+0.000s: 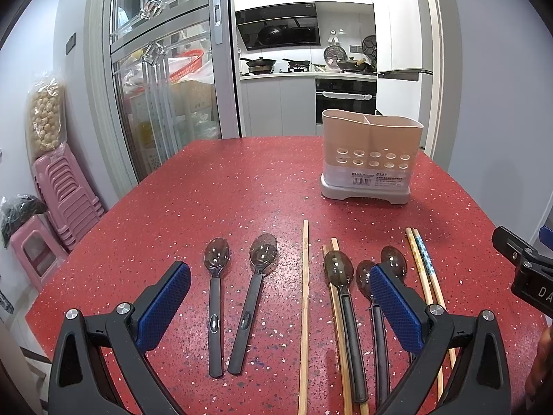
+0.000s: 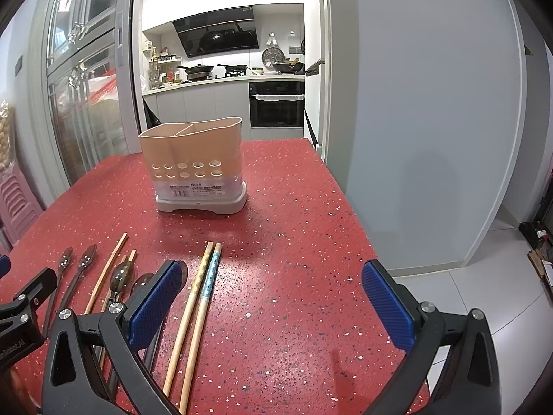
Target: Organize utensils
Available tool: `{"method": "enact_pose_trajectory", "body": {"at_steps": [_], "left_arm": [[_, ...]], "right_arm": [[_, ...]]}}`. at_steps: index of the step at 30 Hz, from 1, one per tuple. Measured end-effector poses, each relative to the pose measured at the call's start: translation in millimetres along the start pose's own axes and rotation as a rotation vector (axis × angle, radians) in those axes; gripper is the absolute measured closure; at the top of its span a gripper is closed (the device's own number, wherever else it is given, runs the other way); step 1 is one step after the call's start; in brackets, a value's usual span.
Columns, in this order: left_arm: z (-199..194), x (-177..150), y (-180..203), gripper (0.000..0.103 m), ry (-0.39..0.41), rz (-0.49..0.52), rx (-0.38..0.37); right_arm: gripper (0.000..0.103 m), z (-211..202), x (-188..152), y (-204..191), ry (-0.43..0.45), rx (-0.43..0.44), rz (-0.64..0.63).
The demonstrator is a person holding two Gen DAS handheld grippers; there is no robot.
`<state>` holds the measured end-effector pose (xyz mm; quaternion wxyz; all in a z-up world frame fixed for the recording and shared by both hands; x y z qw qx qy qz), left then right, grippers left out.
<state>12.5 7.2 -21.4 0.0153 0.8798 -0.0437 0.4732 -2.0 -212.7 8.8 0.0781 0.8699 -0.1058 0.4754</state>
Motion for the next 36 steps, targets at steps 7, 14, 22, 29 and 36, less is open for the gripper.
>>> {"method": "enact_pose_trajectory", "body": {"at_steps": [7, 14, 22, 29, 36], "left_arm": [[-0.2, -0.1, -0.5, 0.0, -0.001, -0.001, -0.001], [-0.2, -0.6, -1.0, 0.0, -0.002, -0.002, -0.002], [1.0, -1.9, -2.1, 0.0, -0.007, -0.005, -0.001], [1.0, -2.4, -1.9, 0.0, -0.009, -0.004, 0.0], [1.0, -1.8, -2.1, 0.0, -0.008, -0.004, 0.0]], "right_arm": [[0.0, -0.1, -0.4, -0.3, 0.0, 0.0, 0.0], [0.0, 0.7, -0.9, 0.0, -0.003, 0.003, 0.0], [0.0, 0.3, -1.4, 0.1, -0.004, 0.004, 0.0], [0.0, 0.4, -1.4, 0.2, -0.005, 0.004, 0.001], [0.0, 0.3, -1.6, 0.1, -0.006, 0.004, 0.001]]}}
Point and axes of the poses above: each gripper's, at about its wrist camera, not at the fingertips, and z roughly the way its jaws point, y to its right, x to its top, the point moved 3 cm from there along z, roughly the way its jaws point, and after that the axes turned 4 degrees about -x, right-handed, at the moved point
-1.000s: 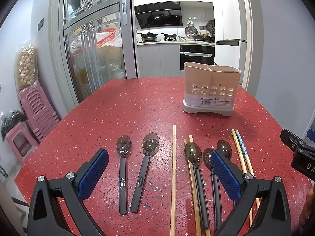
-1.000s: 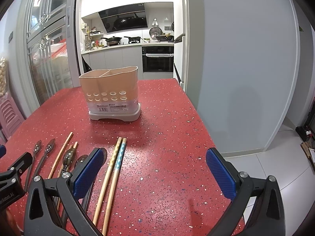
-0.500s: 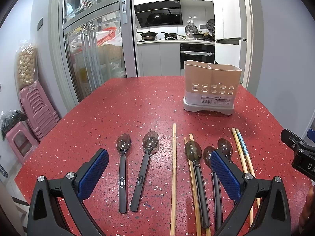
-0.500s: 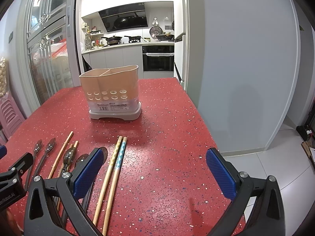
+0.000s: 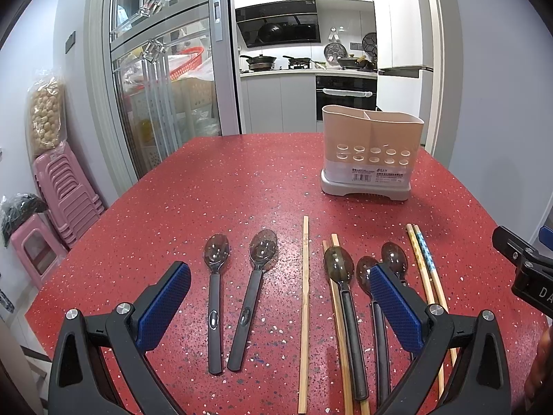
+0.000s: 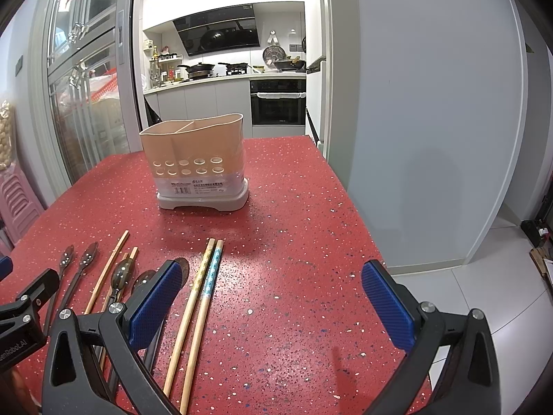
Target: Organize utensils
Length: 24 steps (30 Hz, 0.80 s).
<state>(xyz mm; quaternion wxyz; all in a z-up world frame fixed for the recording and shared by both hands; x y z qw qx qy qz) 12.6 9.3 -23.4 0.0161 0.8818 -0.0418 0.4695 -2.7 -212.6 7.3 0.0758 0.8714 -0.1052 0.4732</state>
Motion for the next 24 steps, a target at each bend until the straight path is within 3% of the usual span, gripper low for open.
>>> {"method": "enact_pose_trajectory", "body": {"at_steps": [24], "left_arm": [[7.9, -5.9, -5.6, 0.0, -0.034, -0.019, 0.011]], "right_arm": [[0.0, 2.9, -4.2, -1.5, -0.026, 0.01, -0.004]]}}
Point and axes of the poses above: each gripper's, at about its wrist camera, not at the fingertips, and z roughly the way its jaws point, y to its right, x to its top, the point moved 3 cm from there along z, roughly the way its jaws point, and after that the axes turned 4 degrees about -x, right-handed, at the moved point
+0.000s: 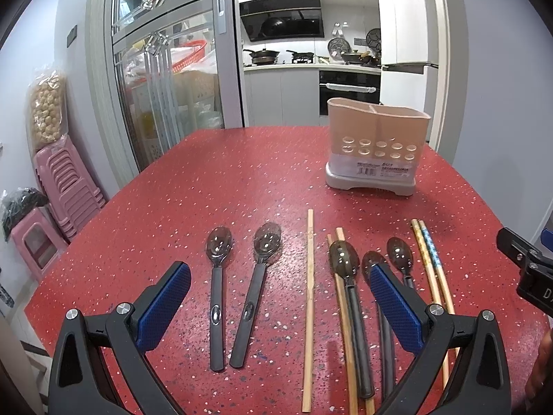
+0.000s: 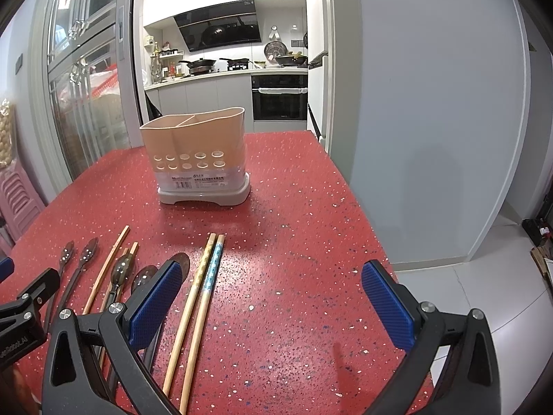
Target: Organize utensils
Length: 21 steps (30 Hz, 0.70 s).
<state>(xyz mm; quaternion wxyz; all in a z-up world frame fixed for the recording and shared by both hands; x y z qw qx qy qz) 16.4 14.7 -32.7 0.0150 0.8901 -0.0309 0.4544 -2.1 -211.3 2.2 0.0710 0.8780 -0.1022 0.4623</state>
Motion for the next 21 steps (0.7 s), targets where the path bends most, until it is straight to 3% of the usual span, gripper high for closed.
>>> {"method": "enact_pose_trajectory", "body": {"at_steps": [7, 11, 17, 21], "left_arm": [[7.7, -0.2, -16.7, 0.0, -0.041, -0.034, 0.019], [16.1, 5.7, -38.0, 0.0, -0.065, -0.038, 0.048], [48.7, 3.0, -81.5, 0.0, -0.2, -0.082, 0.1], [68.9, -2.6, -97.8, 0.0, -0.286, -0.114, 0.066]], "right_arm": [[0.0, 8.5, 0.7, 0.6, -0.04, 0.016, -0.002], [0.0, 21.6, -0.2, 0.5, -0.108, 0.034, -0.013], [0.0, 48.3, -2.9, 0.5, -0.246, 0.062, -0.007], [0.003, 66.0, -7.2, -3.0, -0.349, 0.094, 0.003]]}}
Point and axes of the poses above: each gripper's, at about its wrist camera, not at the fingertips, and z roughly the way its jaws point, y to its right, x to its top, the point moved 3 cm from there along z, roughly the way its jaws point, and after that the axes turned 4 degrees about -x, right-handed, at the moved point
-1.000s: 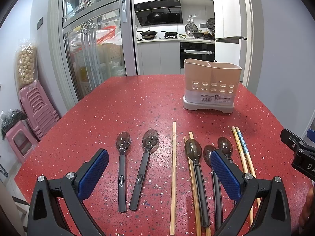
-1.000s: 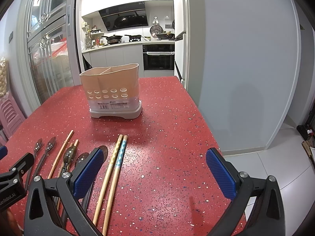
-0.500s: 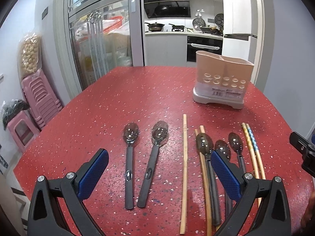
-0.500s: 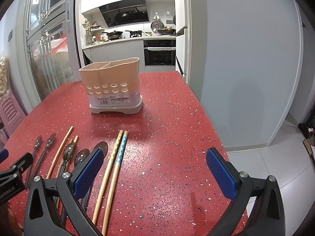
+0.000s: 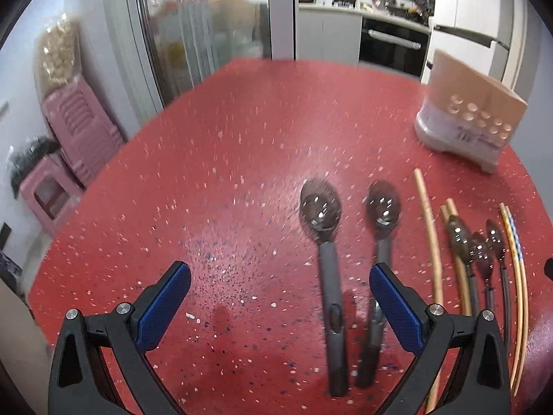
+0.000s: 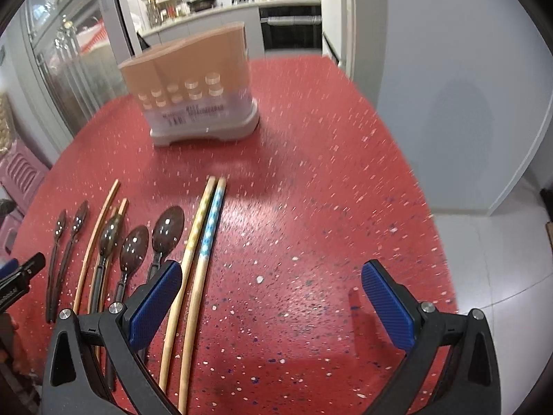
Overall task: Organize utensils
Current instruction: 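Grasp a dark brown spoon handle with the left tool while the right grasps a blue-patterned chopstick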
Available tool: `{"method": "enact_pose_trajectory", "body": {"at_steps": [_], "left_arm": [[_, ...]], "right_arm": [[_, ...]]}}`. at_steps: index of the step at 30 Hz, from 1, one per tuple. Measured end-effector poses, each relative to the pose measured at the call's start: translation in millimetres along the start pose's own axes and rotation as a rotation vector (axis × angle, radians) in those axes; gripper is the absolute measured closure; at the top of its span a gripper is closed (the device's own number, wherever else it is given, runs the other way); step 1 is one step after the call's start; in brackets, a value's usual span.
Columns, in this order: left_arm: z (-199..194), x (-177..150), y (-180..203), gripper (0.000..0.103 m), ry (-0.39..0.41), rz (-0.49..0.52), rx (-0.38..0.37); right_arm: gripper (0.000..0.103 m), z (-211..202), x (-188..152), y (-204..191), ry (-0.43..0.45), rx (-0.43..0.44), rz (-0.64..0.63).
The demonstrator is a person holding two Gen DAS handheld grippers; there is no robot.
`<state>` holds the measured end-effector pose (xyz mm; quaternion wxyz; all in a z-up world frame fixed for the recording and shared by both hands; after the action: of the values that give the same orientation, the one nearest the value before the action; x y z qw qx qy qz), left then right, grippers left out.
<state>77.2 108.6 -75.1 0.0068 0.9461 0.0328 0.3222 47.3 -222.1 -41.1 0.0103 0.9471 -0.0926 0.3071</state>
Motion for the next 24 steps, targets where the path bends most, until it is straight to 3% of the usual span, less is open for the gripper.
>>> {"method": "enact_pose_trajectory", "body": {"at_steps": [6, 18, 24], "left_arm": [[20.9, 2.8, 0.4, 0.0, -0.059, 0.034, -0.001], [39.1, 12.7, -0.1, 0.0, -0.111, 0.016, -0.051], [41.3, 18.1, 4.9, 0.0, -0.129, 0.053, -0.071]], "right_arm": [[0.023, 16.9, -2.3, -7.7, -0.11, 0.032, -0.003], [0.039, 28.3, 2.1, -33.1, -0.173, -0.054, -0.132], [0.044, 36.9, 18.5, -40.3, -0.243, -0.048, -0.16]]}}
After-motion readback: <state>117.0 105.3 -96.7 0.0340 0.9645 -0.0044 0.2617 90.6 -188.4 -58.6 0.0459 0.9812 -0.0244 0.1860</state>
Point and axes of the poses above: each gripper's, at about its wrist camera, not at the fingertips, and z roughly the way its jaws point, y to its right, x to its top, the point moved 3 cm from there along z, roughly the way its jaws point, and after that the axes turned 4 degrees about -x, right-handed, at the moved point
